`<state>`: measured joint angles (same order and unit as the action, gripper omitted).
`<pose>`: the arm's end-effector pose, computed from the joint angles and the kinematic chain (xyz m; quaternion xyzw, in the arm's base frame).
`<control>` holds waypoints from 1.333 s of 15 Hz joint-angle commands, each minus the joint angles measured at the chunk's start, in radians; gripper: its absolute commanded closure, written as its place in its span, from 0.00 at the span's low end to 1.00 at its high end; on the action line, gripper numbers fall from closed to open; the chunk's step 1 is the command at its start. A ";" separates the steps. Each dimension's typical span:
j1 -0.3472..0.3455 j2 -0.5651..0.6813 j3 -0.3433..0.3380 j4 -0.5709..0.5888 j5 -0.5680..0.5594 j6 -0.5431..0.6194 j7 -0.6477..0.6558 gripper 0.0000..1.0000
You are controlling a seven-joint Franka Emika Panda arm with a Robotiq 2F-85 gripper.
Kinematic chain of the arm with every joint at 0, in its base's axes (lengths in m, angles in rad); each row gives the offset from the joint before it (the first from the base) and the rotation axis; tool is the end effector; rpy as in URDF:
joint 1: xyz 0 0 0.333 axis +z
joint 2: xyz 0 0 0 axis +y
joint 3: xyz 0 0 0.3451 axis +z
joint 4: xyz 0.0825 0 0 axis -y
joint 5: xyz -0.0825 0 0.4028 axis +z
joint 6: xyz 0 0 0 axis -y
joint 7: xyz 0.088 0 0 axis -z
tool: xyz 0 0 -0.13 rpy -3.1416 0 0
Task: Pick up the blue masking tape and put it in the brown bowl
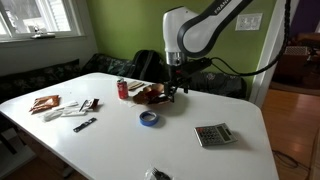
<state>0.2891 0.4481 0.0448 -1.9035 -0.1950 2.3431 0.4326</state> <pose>0.6216 0.2077 0.2532 0.9981 0.0168 0.0191 0.0568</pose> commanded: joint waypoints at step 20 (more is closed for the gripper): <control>0.069 0.472 -0.048 0.472 0.158 0.032 0.402 0.12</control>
<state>0.3492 0.8639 0.0088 -1.5019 -0.0607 2.4084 0.8247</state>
